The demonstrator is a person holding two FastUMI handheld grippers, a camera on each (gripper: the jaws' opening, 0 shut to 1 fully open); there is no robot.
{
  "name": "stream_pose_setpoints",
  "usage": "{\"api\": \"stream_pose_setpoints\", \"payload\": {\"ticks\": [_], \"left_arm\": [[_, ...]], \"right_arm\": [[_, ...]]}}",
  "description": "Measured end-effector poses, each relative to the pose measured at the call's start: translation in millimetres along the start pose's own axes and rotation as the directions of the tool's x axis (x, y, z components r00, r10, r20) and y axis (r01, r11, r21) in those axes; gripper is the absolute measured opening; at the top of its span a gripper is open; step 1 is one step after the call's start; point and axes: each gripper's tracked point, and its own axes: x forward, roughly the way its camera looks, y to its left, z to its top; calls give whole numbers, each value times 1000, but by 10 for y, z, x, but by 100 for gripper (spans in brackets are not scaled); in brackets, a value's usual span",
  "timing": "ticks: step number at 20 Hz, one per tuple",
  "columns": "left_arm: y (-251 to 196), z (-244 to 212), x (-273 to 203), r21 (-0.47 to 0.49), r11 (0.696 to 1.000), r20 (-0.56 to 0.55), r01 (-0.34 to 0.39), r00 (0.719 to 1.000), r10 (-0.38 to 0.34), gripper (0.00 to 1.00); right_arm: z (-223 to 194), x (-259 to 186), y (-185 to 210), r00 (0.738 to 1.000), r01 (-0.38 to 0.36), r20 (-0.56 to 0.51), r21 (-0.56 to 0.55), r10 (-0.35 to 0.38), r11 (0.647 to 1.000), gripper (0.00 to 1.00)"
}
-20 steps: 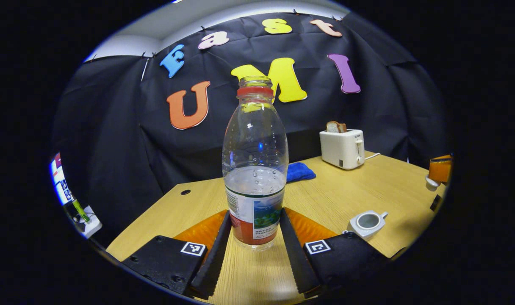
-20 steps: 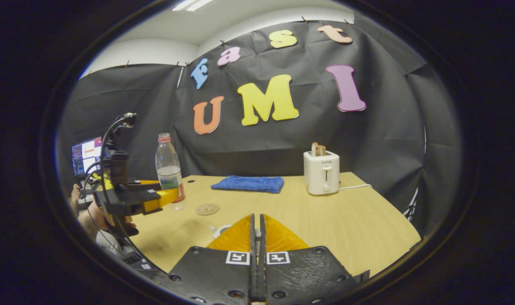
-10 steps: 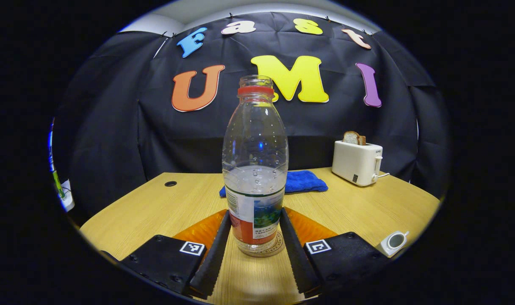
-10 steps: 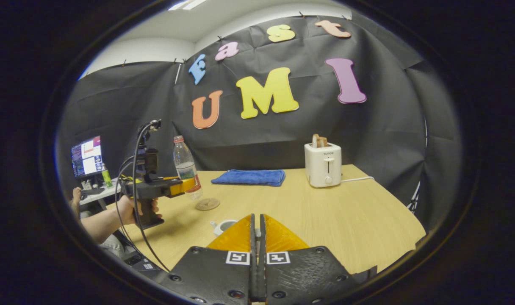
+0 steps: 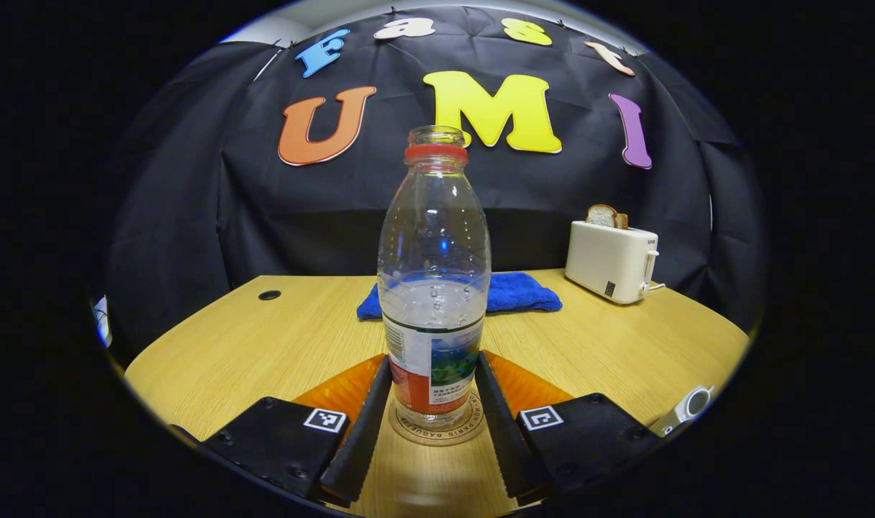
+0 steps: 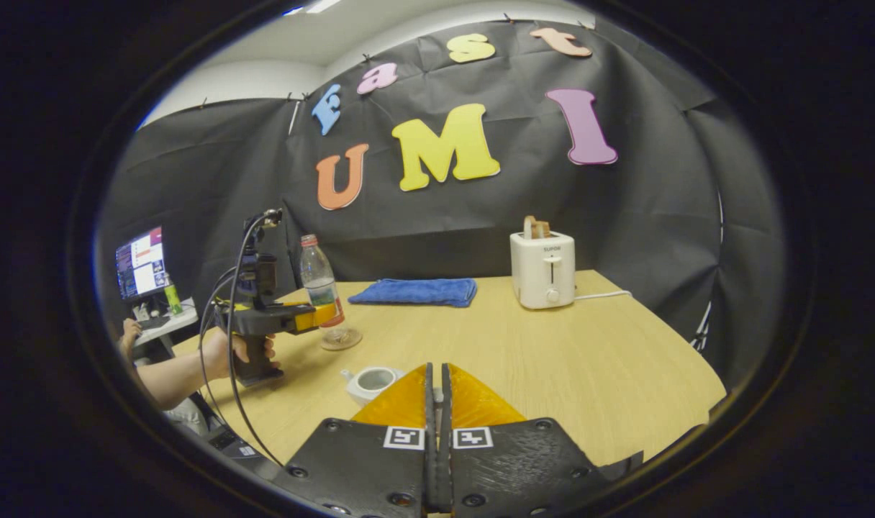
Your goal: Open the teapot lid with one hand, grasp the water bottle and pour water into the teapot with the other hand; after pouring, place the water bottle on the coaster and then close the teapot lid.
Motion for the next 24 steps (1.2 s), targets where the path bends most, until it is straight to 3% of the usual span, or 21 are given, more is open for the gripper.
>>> {"api": "stream_pose_setpoints", "payload": {"ticks": [10,15,24], "left_arm": [[-43,-85,-5,-1,1000,-41,12,999,-12,79],[-27,-68,-32,-12,1000,-32,5,999,-5,98],[66,-140,-353,-43,999,-57,-21,998,19,99]], "right_arm": [[-10,3,4,1000,1,-4,-8,-1,1000,0],[-3,-19,35,1000,-2,-2,-14,2,1000,0],[91,9,166,1000,-8,18,-53,9,999,0]]}}
